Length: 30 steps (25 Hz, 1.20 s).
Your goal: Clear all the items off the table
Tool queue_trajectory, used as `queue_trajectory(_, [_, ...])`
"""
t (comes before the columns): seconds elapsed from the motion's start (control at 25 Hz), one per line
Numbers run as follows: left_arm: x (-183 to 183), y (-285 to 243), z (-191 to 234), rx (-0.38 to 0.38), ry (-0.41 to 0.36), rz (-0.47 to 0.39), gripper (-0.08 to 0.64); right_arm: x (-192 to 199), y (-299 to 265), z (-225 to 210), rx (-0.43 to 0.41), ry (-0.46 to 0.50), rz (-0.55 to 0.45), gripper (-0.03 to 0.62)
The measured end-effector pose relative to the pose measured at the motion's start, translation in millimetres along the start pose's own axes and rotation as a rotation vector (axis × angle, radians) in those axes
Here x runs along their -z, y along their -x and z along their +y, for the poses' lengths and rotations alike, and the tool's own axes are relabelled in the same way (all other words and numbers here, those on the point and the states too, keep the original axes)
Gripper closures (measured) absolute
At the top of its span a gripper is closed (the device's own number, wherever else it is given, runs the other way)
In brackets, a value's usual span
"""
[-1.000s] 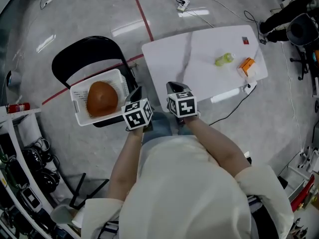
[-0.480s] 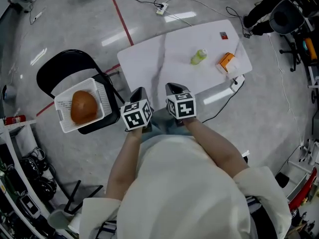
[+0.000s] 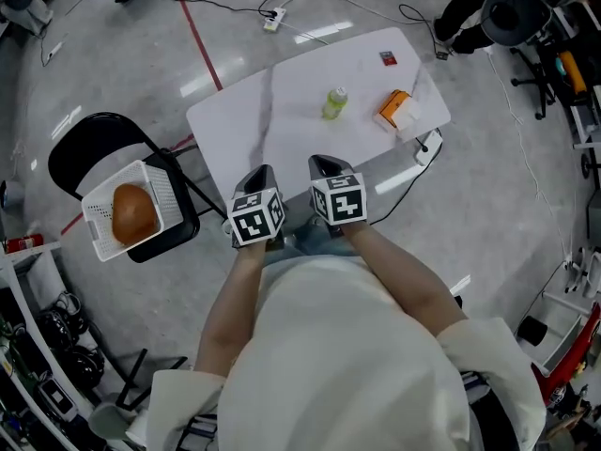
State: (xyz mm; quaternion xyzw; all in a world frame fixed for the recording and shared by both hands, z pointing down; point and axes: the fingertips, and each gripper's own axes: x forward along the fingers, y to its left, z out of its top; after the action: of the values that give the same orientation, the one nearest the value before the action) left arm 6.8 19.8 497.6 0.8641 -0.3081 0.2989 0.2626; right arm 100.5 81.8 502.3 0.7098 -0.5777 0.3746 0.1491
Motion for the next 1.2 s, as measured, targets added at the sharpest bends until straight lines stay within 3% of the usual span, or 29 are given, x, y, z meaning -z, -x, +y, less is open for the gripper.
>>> queue_trajectory(0.44, [5,-29,-52,0.022,-0.038,0.032,0.551,15,15,-75,0.068,-0.05,-0.001,0.592])
queue_trajectory(0.76, [12,-54,-59,0.034,-0.054,0.075,0.551,19,-3,-112,0.117,-0.083,0.011,0.592])
queue_trajectory(1.2, [9,-117,-57,0.059,-0.107,0.128,0.551,27,-60,-150,0.11,-0.118,0.085,0.566])
